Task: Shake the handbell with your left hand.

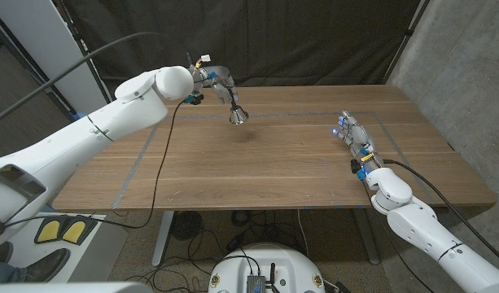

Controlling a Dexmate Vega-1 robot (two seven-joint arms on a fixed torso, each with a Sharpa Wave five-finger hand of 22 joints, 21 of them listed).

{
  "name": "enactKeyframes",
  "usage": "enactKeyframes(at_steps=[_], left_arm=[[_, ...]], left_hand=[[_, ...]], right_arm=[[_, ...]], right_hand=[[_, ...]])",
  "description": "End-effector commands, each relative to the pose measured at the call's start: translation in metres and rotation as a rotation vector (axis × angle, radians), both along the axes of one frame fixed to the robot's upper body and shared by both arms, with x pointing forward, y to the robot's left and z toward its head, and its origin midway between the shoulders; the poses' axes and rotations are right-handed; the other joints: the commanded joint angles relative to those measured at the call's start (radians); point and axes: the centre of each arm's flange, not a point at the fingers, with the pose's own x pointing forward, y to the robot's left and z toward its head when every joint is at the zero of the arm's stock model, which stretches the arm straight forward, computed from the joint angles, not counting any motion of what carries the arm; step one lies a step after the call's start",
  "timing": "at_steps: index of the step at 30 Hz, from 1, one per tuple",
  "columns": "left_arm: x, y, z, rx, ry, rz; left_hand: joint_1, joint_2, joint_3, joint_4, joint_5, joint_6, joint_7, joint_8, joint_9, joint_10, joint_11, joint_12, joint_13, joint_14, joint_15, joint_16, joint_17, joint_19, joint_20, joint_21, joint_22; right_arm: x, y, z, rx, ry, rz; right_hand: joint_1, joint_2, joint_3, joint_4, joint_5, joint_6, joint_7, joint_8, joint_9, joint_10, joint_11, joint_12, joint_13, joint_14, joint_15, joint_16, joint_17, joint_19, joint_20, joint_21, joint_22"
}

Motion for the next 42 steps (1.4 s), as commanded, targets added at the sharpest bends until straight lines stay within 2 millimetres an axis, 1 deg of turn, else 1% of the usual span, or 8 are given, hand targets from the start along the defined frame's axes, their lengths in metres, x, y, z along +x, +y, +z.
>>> enactKeyframes(at_steps=[1, 5, 14, 15, 25, 42], left_arm=[[0.011, -0.023, -0.012, 0.083, -0.007, 0.038], [0.014, -0.028, -0.02, 0.099, -0.042, 0.07], [0.02, -0.035, -0.031, 0.101, -0.029, 0.061], [0.021, -0.035, -0.032, 0.103, -0.025, 0.061], [0.031, -0.035, -0.04, 0.11, 0.002, 0.068], [0.039, -0.039, -0.054, 0.105, -0.007, 0.07]], left_hand=[[0.01, 0.018, 0.008, 0.001, 0.008, 0.006, -0.003, -0.003, 0.002, 0.04, -0.01, -0.001, 0.381, 0.004, 0.002, 0.003, 0.004, 0.0, 0.002, 0.007, 0.002], [0.009, 0.017, 0.007, 0.002, 0.008, 0.006, -0.005, -0.003, 0.003, 0.039, -0.013, -0.002, 0.382, 0.002, -0.001, 0.003, 0.004, -0.002, 0.002, 0.008, 0.002], [0.008, 0.017, 0.007, 0.002, 0.008, 0.006, -0.007, -0.004, 0.003, 0.04, -0.013, -0.004, 0.383, 0.003, -0.003, 0.003, 0.004, -0.003, 0.001, 0.011, 0.002], [0.008, 0.017, 0.008, 0.002, 0.008, 0.007, -0.006, -0.005, 0.003, 0.042, -0.01, -0.004, 0.382, 0.004, -0.003, 0.003, 0.004, -0.003, 0.002, 0.011, 0.002], [0.007, 0.019, 0.008, 0.003, 0.008, 0.004, -0.006, -0.007, 0.004, 0.038, -0.009, -0.008, 0.385, -0.002, -0.002, 0.002, 0.006, -0.007, 0.003, 0.013, 0.002], [0.007, 0.02, 0.009, 0.003, 0.007, 0.002, -0.009, -0.009, 0.007, 0.039, -0.01, -0.013, 0.385, -0.007, -0.002, 0.002, 0.006, -0.013, 0.003, 0.017, 0.002]], right_arm=[[-0.001, -0.005, -0.005, 0.005, 0.009, -0.004], [-0.002, -0.008, -0.007, 0.008, 0.014, -0.008], [-0.002, -0.01, -0.008, 0.01, 0.022, -0.01], [-0.002, -0.01, -0.008, 0.01, 0.023, -0.01], [-0.003, -0.015, -0.01, 0.016, 0.032, -0.019], [0.0, -0.016, -0.01, 0.024, 0.031, -0.022]], right_hand=[[0.006, 0.0, 0.001, 0.001, 0.0, 0.008, -0.001, 0.0, 0.003, 0.008, 0.0, 0.001, 0.003, 0.005, 0.005, 0.005, 0.005, 0.005, 0.002, -0.003, 0.003], [0.006, -0.001, 0.001, 0.001, 0.0, 0.008, -0.001, 0.0, 0.003, 0.008, 0.0, 0.0, 0.003, 0.005, 0.005, 0.005, 0.005, 0.005, 0.002, -0.003, 0.003], [0.005, 0.0, 0.0, 0.002, 0.0, 0.008, -0.002, 0.0, 0.003, 0.008, 0.0, 0.0, 0.003, 0.004, 0.004, 0.004, 0.005, 0.005, 0.001, -0.003, 0.003], [0.005, 0.0, 0.0, 0.002, 0.0, 0.008, -0.002, 0.0, 0.003, 0.008, 0.0, 0.0, 0.003, 0.004, 0.003, 0.004, 0.005, 0.004, 0.001, -0.003, 0.003], [0.005, 0.0, 0.0, 0.002, 0.0, 0.008, -0.001, 0.0, 0.003, 0.008, 0.001, 0.0, 0.003, 0.005, 0.004, 0.004, 0.005, 0.006, 0.002, -0.003, 0.003], [0.005, 0.001, 0.0, 0.002, 0.0, 0.009, -0.002, 0.0, 0.003, 0.009, 0.002, 0.0, 0.003, 0.008, 0.004, 0.005, 0.005, 0.007, 0.003, -0.002, 0.004]])
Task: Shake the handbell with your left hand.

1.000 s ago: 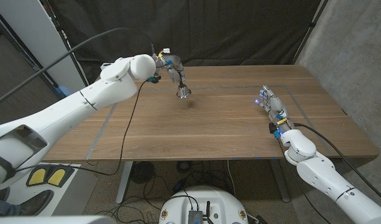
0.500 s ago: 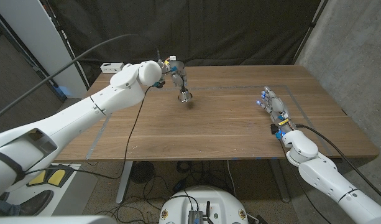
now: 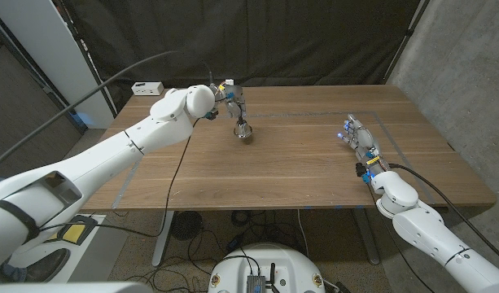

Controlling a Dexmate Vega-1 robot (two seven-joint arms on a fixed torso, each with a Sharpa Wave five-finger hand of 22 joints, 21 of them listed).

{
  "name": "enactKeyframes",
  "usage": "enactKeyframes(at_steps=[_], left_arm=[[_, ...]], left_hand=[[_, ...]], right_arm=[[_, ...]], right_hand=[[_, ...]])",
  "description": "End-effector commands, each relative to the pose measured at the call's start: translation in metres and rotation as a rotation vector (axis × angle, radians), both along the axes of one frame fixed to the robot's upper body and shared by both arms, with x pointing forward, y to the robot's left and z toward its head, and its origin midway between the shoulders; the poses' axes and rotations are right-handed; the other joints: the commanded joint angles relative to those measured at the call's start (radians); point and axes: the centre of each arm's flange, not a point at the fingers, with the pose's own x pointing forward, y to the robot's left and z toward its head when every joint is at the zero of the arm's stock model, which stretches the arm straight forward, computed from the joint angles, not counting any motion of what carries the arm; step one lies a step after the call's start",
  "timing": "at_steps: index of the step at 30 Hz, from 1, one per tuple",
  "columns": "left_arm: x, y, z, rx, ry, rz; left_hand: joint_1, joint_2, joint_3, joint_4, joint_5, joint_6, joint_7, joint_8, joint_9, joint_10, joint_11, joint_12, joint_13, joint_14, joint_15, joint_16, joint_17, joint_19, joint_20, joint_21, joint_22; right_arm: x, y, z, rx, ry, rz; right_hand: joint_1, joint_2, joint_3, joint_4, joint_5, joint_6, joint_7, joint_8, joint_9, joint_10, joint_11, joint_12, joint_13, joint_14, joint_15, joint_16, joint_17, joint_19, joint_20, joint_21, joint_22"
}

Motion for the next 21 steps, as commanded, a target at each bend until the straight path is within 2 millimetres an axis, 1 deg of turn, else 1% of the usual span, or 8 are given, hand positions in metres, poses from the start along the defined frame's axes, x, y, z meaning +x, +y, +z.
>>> enactKeyframes(at_steps=[1, 7, 15, 17, 21], left_arm=[[0.007, -0.002, -0.01, -0.008, 0.004, -0.004], [0.011, -0.003, -0.014, -0.014, 0.012, -0.009], [0.014, -0.003, -0.019, -0.019, 0.011, -0.012], [0.015, -0.003, -0.02, -0.017, 0.01, -0.01], [0.019, -0.006, -0.024, -0.008, 0.023, -0.014]], left_hand=[[0.011, 0.015, 0.006, 0.0, 0.006, 0.007, -0.004, -0.001, 0.002, 0.039, -0.011, 0.003, 0.377, 0.002, -0.005, 0.003, 0.003, -0.008, -0.002, 0.009, 0.002], [0.011, 0.015, 0.006, 0.0, 0.006, 0.008, -0.004, -0.001, 0.002, 0.039, -0.015, 0.0, 0.376, 0.002, -0.005, 0.003, 0.003, -0.009, -0.002, 0.011, 0.002], [0.01, 0.016, 0.007, 0.0, 0.006, 0.003, -0.005, -0.004, 0.004, 0.037, -0.012, -0.004, 0.375, -0.003, -0.002, 0.002, 0.003, -0.013, -0.002, 0.013, 0.001], [0.01, 0.015, 0.007, 0.0, 0.006, 0.007, -0.002, -0.003, 0.003, 0.036, -0.013, -0.006, 0.375, -0.003, -0.003, 0.001, 0.002, -0.013, -0.002, 0.014, 0.001], [0.009, 0.015, 0.007, 0.0, 0.006, 0.006, -0.006, -0.004, 0.003, 0.036, -0.013, -0.007, 0.374, -0.005, -0.003, 0.0, 0.002, -0.016, 0.0, 0.014, 0.001]], right_arm=[[0.003, -0.001, 0.0, 0.008, 0.0, -0.003], [0.003, -0.001, -0.001, 0.013, 0.002, -0.005], [0.002, -0.001, -0.003, 0.014, 0.011, -0.008], [0.002, 0.0, -0.004, 0.014, 0.012, -0.008], [0.003, 0.0, -0.004, 0.019, 0.012, -0.011]], right_hand=[[0.005, 0.001, 0.0, 0.002, 0.0, 0.01, -0.003, 0.0, 0.003, 0.01, 0.001, 0.0, 0.003, 0.009, 0.004, 0.005, 0.005, 0.007, 0.004, -0.002, 0.001], [0.005, 0.0, -0.001, 0.002, 0.0, 0.011, -0.003, 0.001, 0.003, 0.012, 0.002, 0.0, 0.003, 0.01, 0.004, 0.006, 0.006, 0.008, 0.004, -0.002, 0.001], [0.005, 0.001, -0.001, 0.002, 0.0, 0.013, -0.003, 0.001, 0.003, 0.014, 0.002, 0.001, 0.003, 0.01, 0.005, 0.006, 0.006, 0.009, 0.004, -0.002, 0.001], [0.005, 0.001, -0.001, 0.002, 0.0, 0.013, -0.003, 0.001, 0.003, 0.014, 0.001, 0.001, 0.003, 0.01, 0.004, 0.006, 0.006, 0.009, 0.004, -0.002, 0.001], [0.004, 0.001, -0.001, 0.003, 0.0, 0.013, -0.003, 0.001, 0.003, 0.015, 0.003, 0.001, 0.003, 0.012, 0.005, 0.006, 0.006, 0.009, 0.004, -0.002, 0.001]])
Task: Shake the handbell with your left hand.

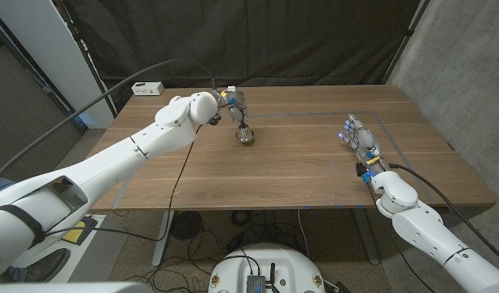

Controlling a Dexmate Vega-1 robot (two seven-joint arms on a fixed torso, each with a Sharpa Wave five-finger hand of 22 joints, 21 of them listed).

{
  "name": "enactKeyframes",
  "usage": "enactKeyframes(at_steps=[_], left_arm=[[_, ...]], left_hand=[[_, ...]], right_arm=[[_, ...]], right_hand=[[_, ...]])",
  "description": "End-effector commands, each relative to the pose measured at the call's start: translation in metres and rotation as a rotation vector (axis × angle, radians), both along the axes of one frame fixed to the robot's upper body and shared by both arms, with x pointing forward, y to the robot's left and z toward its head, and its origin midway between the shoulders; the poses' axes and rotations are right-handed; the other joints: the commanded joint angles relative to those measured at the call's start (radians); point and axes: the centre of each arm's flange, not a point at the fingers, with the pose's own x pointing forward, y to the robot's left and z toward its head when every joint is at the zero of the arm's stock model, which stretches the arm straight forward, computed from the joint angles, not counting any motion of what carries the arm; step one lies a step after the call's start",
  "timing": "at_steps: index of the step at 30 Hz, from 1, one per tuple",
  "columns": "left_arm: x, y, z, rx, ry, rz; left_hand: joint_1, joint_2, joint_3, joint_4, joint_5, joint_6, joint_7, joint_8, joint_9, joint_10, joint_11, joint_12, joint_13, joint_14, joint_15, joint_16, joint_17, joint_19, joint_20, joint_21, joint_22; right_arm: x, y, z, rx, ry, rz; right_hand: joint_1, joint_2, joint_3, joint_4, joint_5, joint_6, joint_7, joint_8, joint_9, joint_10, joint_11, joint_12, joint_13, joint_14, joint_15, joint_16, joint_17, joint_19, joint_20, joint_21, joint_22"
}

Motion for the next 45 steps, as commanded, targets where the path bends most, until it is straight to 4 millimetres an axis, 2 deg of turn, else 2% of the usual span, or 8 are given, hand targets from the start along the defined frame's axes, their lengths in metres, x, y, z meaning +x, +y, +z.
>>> enactKeyframes(at_steps=[1, 21, 26, 45], left_arm=[[0.007, -0.003, -0.009, 0.005, 0.014, -0.007], [0.014, -0.004, -0.02, -0.002, 0.018, -0.006], [0.016, -0.005, -0.021, 0.0, 0.027, -0.009], [0.022, -0.008, -0.024, 0.016, 0.052, -0.012]], left_hand=[[0.009, 0.015, 0.007, 0.001, 0.005, 0.006, -0.006, -0.005, 0.003, 0.037, -0.015, 0.004, 0.331, -0.005, -0.003, 0.0, 0.002, -0.007, 0.001, 0.002, 0.001], [0.008, 0.014, 0.01, 0.0, 0.006, 0.007, -0.01, -0.007, 0.003, 0.046, -0.016, -0.009, 0.313, -0.01, -0.003, -0.003, 0.001, -0.016, 0.003, 0.006, 0.001], [0.009, 0.012, 0.012, -0.002, 0.006, 0.01, -0.009, -0.008, 0.002, 0.042, -0.024, -0.016, 0.305, -0.018, -0.003, -0.007, -0.001, -0.017, 0.004, 0.007, 0.001], [0.012, 0.013, 0.017, -0.003, 0.007, 0.007, -0.01, -0.015, -0.001, 0.04, -0.021, -0.033, 0.283, -0.035, 0.006, -0.014, -0.001, -0.031, 0.008, 0.008, 0.001]], right_arm=[[0.001, 0.001, -0.003, 0.008, 0.007, -0.003], [0.0, 0.002, -0.002, 0.004, 0.007, -0.003], [0.001, 0.002, -0.003, 0.005, 0.009, -0.001], [0.001, 0.002, -0.005, 0.011, 0.014, -0.006]], right_hand=[[0.004, 0.001, -0.001, 0.003, 0.0, 0.008, 0.003, 0.001, 0.003, 0.01, -0.002, 0.001, 0.003, 0.006, -0.001, 0.006, 0.006, 0.005, 0.001, -0.002, 0.001], [0.005, 0.002, -0.001, 0.002, 0.0, 0.009, 0.003, 0.001, 0.003, 0.011, -0.003, 0.001, 0.003, 0.006, 0.0, 0.006, 0.006, 0.007, 0.002, -0.002, 0.002], [0.005, 0.002, 0.0, 0.002, 0.0, 0.009, 0.002, 0.001, 0.003, 0.011, -0.003, 0.001, 0.003, 0.006, -0.001, 0.006, 0.006, 0.006, 0.001, -0.002, 0.002], [0.006, 0.003, 0.0, 0.002, 0.0, 0.009, 0.002, 0.0, 0.003, 0.011, -0.004, 0.001, 0.003, 0.008, -0.001, 0.006, 0.006, 0.007, 0.002, -0.002, 0.002]])
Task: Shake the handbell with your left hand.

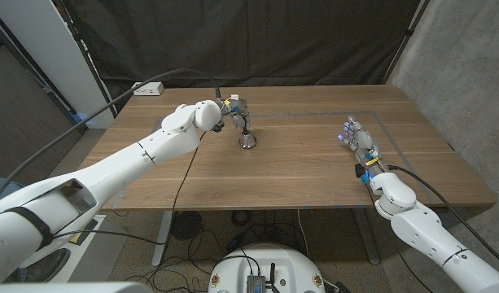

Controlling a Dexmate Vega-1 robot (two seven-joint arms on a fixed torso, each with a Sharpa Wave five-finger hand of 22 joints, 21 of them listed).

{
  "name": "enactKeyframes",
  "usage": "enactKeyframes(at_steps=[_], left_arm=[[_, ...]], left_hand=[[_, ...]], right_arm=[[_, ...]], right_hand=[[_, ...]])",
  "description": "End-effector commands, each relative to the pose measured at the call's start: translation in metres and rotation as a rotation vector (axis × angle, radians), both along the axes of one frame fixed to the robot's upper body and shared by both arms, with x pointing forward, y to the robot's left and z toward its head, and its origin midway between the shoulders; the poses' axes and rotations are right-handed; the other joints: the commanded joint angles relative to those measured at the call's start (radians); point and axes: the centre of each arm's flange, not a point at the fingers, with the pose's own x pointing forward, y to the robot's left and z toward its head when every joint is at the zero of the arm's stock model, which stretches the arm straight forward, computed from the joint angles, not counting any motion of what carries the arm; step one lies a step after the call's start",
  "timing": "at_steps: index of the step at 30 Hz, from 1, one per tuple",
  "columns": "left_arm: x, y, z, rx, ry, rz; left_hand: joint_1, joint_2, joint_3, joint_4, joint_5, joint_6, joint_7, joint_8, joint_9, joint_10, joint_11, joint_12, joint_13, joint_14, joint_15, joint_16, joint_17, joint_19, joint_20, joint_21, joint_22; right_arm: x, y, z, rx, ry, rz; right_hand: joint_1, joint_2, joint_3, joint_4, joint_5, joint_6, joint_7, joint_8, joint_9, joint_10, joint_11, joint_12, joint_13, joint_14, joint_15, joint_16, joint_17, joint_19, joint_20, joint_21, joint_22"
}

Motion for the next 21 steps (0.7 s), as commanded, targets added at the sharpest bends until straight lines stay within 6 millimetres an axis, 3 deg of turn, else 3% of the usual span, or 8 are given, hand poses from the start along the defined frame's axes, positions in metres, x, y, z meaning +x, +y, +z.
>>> enactKeyframes(at_steps=[1, 21], left_arm=[[0.004, -0.0013, -0.0022, 0.011, 0.019, 0.0], [0.0074, -0.0038, -0.008, 0.052, 0.044, 0.015]], left_hand=[[0.011, 0.013, 0.007, -0.001, 0.003, 0.001, -0.004, -0.002, 0.002, 0.04, -0.02, -0.003, 0.246, -0.004, 0.003, 0.0, 0.001, -0.003, 0.001, 0.008, 0.001], [0.01, 0.012, 0.009, -0.001, 0.004, 0.0, -0.006, -0.007, 0.001, 0.039, -0.024, -0.014, 0.227, -0.01, 0.0, -0.002, 0.0, -0.02, 0.002, 0.007, 0.001]], right_arm=[[0.001, -0.0005, -0.0013, 0.005, 0.004, -0.002], [0.0057, 0.001, -0.0029, 0.011, 0.003, 0.005]], right_hand=[[0.006, 0.003, 0.0, 0.002, 0.0, 0.009, 0.002, 0.0, 0.003, 0.006, 0.002, 0.001, 0.003, 0.007, -0.001, 0.006, 0.001, 0.006, 0.002, -0.002, 0.002], [0.005, 0.003, -0.001, 0.003, 0.0, 0.009, 0.0, 0.0, 0.003, 0.006, 0.0, 0.0, 0.003, 0.007, -0.002, 0.005, 0.001, 0.006, 0.001, -0.003, 0.002]])
